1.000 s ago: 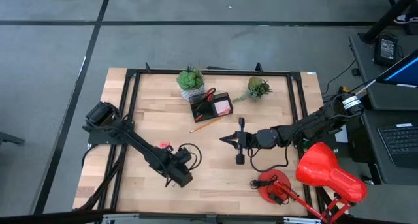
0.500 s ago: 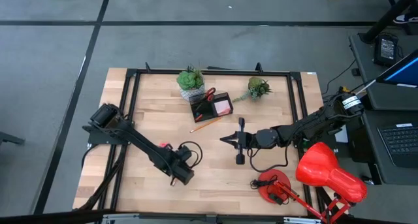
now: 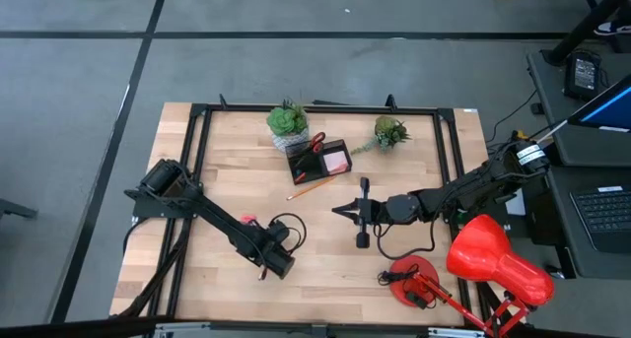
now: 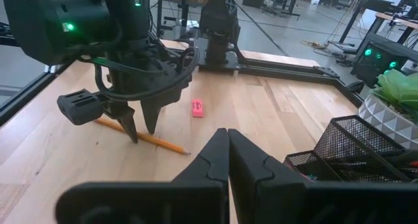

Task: Pick and place office supplies into organizer
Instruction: Put the bottom orange pencil into the black desk organizer

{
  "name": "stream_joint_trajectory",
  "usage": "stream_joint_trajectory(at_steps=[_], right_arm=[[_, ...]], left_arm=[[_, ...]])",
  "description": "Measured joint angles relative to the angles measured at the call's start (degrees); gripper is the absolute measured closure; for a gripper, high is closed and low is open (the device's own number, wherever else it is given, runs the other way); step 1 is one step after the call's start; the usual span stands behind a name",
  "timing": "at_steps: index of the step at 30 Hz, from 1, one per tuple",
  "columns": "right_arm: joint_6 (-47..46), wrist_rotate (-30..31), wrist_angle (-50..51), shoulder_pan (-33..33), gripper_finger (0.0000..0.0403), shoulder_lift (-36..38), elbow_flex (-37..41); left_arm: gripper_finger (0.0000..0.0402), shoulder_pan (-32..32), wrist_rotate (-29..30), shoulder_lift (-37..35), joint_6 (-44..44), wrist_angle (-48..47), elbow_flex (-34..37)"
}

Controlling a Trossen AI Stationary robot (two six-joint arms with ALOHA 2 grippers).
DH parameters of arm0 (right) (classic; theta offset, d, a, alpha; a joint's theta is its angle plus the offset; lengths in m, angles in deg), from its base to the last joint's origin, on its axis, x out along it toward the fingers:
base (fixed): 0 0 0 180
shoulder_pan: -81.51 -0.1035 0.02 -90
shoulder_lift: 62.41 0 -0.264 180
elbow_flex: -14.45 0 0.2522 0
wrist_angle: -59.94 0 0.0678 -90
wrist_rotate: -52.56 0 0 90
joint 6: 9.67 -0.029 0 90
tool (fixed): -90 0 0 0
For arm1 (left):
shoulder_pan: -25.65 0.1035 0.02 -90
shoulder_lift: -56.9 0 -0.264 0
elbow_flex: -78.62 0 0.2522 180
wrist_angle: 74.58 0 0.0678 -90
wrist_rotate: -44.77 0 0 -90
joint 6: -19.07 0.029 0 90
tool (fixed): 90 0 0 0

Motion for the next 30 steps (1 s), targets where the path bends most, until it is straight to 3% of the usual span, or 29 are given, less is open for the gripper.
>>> stream_joint_trajectory(at_steps=[7, 16, 30], right_arm=[[-0.03, 0.00, 0.00, 0.00, 0.0398, 0.00, 0.00], [-0.05, 0.00, -0.02, 0.00, 0.0398, 0.00, 0.00], [-0.05, 0.00, -0.02, 0.00, 0.0398, 0.00, 0.00]], left_arm=[[0.0279, 0.16, -2.50, -0.38, -1.85, -0.29, 0.13], [0.0322, 0.04, -3.49, -0.38, -2.00, -0.54, 0.17], [0.0382, -0.17, -0.79, -0.36, 6.00, -0.03, 0.28]])
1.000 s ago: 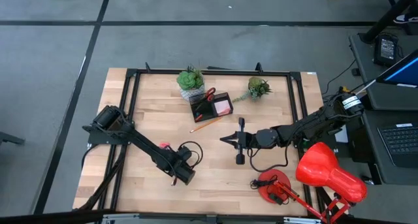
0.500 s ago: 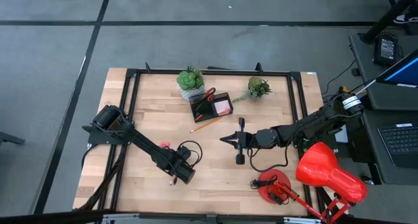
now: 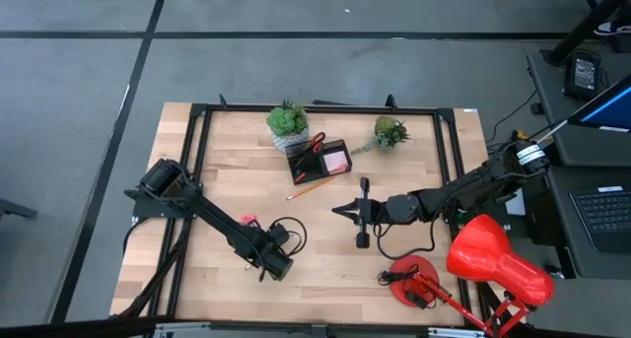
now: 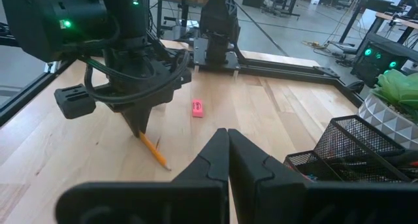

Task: Pick and place office supplies into organizer
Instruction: Put the bottom orange pencil into the black desk organizer

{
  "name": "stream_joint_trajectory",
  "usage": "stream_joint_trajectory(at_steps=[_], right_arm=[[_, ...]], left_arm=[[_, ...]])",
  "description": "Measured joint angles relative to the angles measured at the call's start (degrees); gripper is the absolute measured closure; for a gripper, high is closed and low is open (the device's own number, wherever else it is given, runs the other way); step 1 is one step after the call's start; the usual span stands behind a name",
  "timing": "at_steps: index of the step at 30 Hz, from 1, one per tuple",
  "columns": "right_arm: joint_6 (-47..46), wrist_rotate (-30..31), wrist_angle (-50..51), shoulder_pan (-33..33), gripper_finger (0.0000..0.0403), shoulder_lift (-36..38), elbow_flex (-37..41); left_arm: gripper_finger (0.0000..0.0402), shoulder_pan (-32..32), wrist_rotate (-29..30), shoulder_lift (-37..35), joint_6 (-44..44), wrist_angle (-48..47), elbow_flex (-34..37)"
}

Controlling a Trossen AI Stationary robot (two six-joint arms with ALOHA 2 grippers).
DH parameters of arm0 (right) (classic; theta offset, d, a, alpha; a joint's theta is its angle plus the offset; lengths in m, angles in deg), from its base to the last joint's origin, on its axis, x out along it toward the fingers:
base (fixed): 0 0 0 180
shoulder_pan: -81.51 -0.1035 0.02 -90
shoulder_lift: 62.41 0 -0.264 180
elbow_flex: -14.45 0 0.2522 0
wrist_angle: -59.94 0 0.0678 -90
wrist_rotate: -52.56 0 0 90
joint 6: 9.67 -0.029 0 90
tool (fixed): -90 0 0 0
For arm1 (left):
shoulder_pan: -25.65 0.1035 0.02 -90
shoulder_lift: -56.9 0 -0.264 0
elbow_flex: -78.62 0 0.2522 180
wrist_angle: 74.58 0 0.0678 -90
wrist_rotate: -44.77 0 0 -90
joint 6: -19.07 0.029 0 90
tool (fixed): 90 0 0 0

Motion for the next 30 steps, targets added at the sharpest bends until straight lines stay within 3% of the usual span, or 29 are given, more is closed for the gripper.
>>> stream_joint_trajectory(at_steps=[11, 18, 30], right_arm=[[0.00, 0.00, 0.00, 0.00, 0.0398, 0.00, 0.00], [0.00, 0.00, 0.01, 0.00, 0.0398, 0.00, 0.00], [0.02, 0.00, 0.00, 0.00, 0.0398, 0.00, 0.02]], left_arm=[[0.0383, 0.00, 0.79, -0.31, 2.74, -0.16, -0.51], [0.0383, 0.12, 1.45, -0.34, 9.63, -1.47, -3.25], [0.0384, 0.72, 7.48, -5.35, 17.34, -12.41, -8.91]])
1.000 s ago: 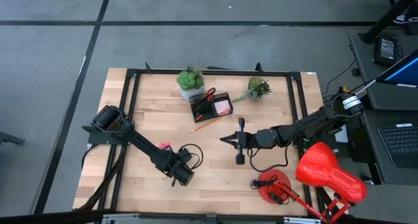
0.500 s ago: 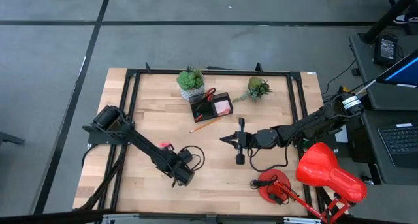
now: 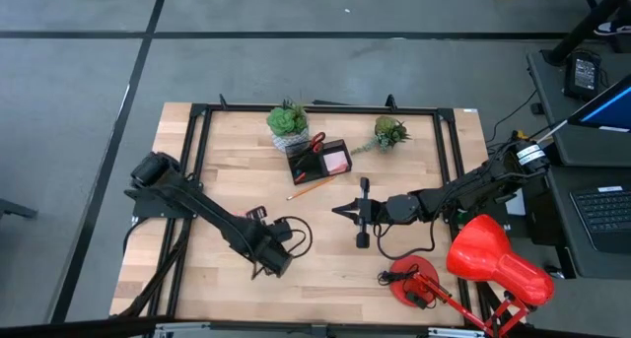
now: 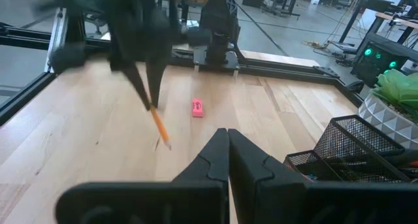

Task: Pick and place office supplies into organizer
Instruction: Put the bottom orange pencil into the black desk organizer

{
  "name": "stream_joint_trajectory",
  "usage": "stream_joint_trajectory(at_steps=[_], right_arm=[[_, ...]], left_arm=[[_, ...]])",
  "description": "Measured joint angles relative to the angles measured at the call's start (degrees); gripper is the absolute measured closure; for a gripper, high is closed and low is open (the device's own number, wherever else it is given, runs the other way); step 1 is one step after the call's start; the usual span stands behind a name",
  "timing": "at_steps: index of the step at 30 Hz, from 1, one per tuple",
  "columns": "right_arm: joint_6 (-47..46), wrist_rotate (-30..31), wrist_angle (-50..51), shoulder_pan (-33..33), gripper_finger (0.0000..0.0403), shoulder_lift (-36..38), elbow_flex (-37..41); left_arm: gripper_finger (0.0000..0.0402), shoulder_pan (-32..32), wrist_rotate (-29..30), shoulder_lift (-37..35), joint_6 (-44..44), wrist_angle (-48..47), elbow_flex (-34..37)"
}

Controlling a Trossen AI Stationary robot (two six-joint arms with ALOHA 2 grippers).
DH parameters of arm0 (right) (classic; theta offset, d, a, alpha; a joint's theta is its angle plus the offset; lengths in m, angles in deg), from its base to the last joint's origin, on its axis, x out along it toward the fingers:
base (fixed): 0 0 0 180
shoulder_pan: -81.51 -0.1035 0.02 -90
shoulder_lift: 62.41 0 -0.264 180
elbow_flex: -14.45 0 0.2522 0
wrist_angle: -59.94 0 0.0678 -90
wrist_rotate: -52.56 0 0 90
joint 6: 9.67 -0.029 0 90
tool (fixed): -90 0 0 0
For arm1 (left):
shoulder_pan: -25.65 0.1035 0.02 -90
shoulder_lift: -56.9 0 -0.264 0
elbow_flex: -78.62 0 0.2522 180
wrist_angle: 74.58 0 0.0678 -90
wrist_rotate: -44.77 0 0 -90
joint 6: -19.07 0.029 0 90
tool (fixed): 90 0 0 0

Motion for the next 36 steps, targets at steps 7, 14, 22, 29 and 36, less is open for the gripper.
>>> stream_joint_trajectory(at_steps=[7, 14, 22, 29, 36], right_arm=[[0.07, 0.02, 0.00, 0.00, 0.0398, 0.00, 0.00], [0.15, 0.01, 0.00, -0.01, 0.0398, 0.00, 0.00], [0.28, 0.01, 0.01, -0.01, 0.0398, 0.00, 0.00], [0.56, 0.02, 0.02, -0.02, 0.0398, 0.00, 0.00], [0.61, 0.02, 0.17, 0.00, 0.0398, 0.00, 0.00]], left_arm=[[0.0384, 0.12, 12.15, -10.21, 7.28, 0.51, -0.01], [0.0384, 1.49, 22.93, -19.36, 21.66, 8.22, 0.36], [0.0384, 7.93, 22.38, -27.86, 38.04, 25.51, 8.23], [0.0384, 13.95, 16.93, -33.29, 48.44, 45.66, 20.80], [0.0384, 21.96, 10.50, -35.55, 56.51, 66.33, 31.87]])
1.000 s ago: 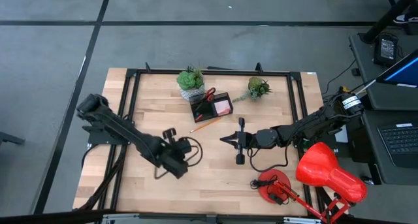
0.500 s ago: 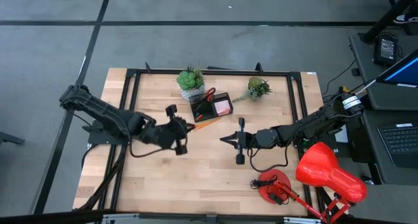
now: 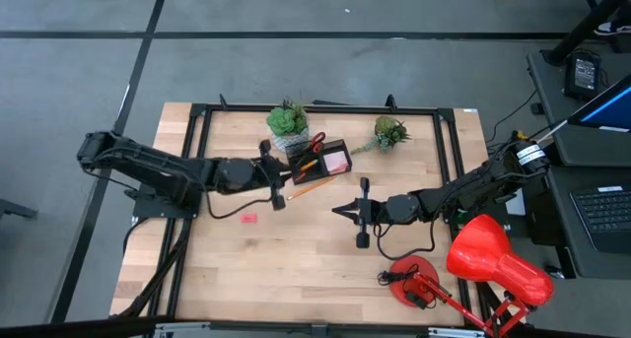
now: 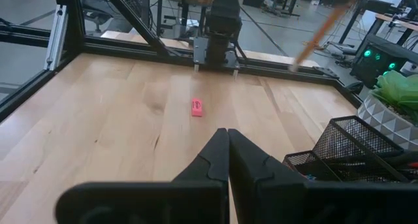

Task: Pick and place office supplies into organizer
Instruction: Put the bottom orange pencil into the black desk organizer

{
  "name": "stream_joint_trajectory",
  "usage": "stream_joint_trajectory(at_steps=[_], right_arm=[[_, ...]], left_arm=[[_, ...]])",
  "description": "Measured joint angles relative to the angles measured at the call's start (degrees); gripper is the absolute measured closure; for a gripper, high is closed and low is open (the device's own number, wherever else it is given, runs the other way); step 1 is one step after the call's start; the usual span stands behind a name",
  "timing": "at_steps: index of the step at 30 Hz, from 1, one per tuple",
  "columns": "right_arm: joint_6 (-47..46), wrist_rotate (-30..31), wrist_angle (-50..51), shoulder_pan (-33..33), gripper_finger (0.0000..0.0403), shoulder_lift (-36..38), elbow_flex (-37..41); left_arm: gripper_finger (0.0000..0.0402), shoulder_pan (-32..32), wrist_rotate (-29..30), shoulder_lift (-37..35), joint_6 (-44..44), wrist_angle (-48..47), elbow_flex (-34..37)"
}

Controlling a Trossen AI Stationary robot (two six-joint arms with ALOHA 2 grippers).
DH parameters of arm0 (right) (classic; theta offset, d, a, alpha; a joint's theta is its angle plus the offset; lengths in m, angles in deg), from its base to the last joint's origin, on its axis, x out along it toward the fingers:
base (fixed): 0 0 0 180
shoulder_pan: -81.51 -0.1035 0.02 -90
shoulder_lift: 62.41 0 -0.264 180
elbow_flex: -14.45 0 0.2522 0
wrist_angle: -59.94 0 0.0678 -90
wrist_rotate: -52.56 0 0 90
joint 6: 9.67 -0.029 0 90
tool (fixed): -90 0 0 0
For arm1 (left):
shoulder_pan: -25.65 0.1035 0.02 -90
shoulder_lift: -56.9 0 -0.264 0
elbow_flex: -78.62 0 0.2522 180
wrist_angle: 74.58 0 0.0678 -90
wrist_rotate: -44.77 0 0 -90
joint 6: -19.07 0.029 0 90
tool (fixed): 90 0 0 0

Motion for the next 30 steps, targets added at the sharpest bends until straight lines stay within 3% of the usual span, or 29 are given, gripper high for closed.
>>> stream_joint_trajectory(at_steps=[13, 22, 30], right_arm=[[3.02, 0.11, -0.22, 2.50, 0.0398, 0.00, 0.00], [4.33, 0.13, -1.24, 6.42, 0.0398, 0.00, 0.00], [6.89, 0.09, -4.30, 7.30, 0.0398, 0.00, 0.00]], left_arm=[[0.0384, 15.38, -16.68, 0.06, 4.19, 32.47, 16.25], [0.0384, 23.70, -24.04, 1.50, 1.97, 35.36, 17.25], [0.0384, 28.77, -28.45, 8.99, 1.35, 42.28, 17.25]])
